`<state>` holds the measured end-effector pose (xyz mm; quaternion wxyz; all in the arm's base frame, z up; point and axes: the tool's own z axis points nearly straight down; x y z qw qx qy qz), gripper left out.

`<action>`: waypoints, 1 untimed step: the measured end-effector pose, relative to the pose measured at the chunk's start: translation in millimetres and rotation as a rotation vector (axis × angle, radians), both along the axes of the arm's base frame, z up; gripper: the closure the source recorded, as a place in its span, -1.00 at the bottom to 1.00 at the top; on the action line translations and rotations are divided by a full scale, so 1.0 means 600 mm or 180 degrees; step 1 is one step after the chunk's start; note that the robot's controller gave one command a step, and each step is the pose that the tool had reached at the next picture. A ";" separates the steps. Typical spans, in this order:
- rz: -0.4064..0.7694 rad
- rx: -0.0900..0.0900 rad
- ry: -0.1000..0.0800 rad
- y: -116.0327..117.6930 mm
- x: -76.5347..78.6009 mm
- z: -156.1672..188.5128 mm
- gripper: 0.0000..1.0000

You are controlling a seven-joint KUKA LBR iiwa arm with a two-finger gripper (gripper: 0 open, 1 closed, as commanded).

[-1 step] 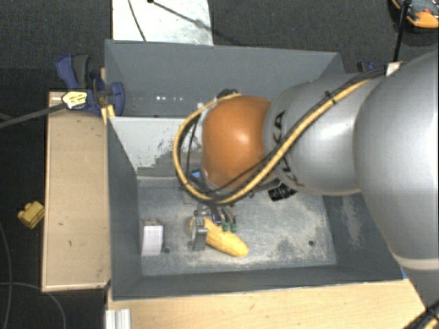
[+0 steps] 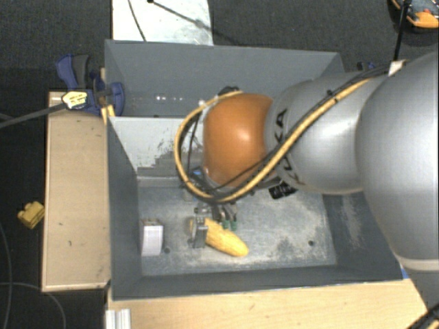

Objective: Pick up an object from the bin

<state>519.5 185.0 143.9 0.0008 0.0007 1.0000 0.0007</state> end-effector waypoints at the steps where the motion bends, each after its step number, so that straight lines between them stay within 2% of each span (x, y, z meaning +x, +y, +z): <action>1: 0.0265 0.0011 -0.0017 -0.039 0.003 -0.029 -1.00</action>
Offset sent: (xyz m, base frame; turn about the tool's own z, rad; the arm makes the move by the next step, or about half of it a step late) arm 0.0003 -0.0681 -0.0658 -0.2247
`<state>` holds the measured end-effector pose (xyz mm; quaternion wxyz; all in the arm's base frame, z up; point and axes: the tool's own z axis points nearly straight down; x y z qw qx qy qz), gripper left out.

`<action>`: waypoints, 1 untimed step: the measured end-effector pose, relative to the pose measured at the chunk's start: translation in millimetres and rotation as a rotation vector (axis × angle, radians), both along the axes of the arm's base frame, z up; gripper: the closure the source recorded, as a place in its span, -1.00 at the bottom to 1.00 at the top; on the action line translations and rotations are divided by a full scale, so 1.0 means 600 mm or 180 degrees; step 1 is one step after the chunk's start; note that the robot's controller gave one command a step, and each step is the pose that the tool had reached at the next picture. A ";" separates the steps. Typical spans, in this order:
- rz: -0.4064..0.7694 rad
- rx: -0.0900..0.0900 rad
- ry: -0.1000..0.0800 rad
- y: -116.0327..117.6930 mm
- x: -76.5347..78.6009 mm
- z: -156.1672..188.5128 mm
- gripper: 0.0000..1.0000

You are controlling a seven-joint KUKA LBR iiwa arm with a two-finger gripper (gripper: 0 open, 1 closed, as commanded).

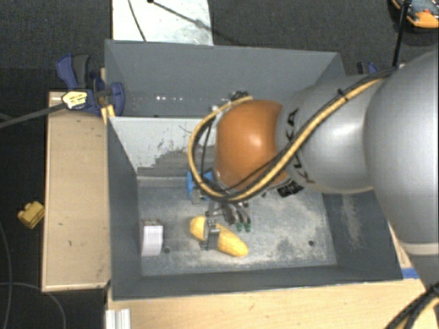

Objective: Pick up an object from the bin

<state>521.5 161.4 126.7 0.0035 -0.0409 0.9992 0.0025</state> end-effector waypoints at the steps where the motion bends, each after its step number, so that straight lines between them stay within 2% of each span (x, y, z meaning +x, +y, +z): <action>1: 0.0448 -0.0017 0.0010 -0.071 -0.001 -0.076 -1.00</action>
Offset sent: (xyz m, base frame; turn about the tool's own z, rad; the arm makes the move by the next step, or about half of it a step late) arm -0.0022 -0.0461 -0.0567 -0.2874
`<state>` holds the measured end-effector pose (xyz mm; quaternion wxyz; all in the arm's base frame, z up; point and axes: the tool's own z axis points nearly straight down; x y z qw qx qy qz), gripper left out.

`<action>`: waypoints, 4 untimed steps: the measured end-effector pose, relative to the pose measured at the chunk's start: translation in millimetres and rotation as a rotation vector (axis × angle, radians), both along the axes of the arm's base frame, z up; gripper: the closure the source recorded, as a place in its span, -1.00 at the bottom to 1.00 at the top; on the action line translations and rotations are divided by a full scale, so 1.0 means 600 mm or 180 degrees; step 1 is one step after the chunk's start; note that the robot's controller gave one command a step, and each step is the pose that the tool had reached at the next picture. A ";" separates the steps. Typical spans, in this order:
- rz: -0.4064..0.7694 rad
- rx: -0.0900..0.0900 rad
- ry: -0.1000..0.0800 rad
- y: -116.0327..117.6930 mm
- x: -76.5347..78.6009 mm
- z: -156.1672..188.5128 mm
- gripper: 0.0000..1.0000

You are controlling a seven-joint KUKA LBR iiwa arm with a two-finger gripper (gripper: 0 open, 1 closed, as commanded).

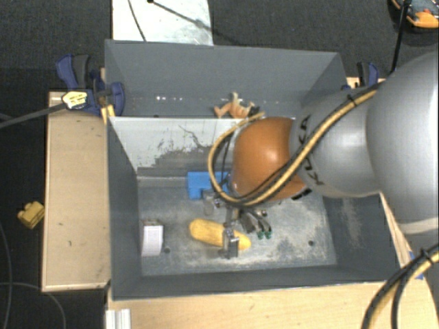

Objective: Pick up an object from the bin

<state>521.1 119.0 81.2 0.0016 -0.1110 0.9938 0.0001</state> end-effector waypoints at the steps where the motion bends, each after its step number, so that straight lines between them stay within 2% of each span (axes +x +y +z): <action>1: 0.0185 -0.0004 0.0012 -0.012 -0.003 -0.022 -1.00; 2: -0.0405 0.0006 -0.0003 -0.004 0.023 -0.018 1.00; 3: -0.0410 0.0006 -0.0003 -0.004 0.023 -0.018 1.00; 4: -0.0171 0.0004 -0.0008 -0.023 0.079 0.243 1.00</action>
Offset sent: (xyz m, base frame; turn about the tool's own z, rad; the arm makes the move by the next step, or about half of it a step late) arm 0.0127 -0.0025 -0.0112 0.1258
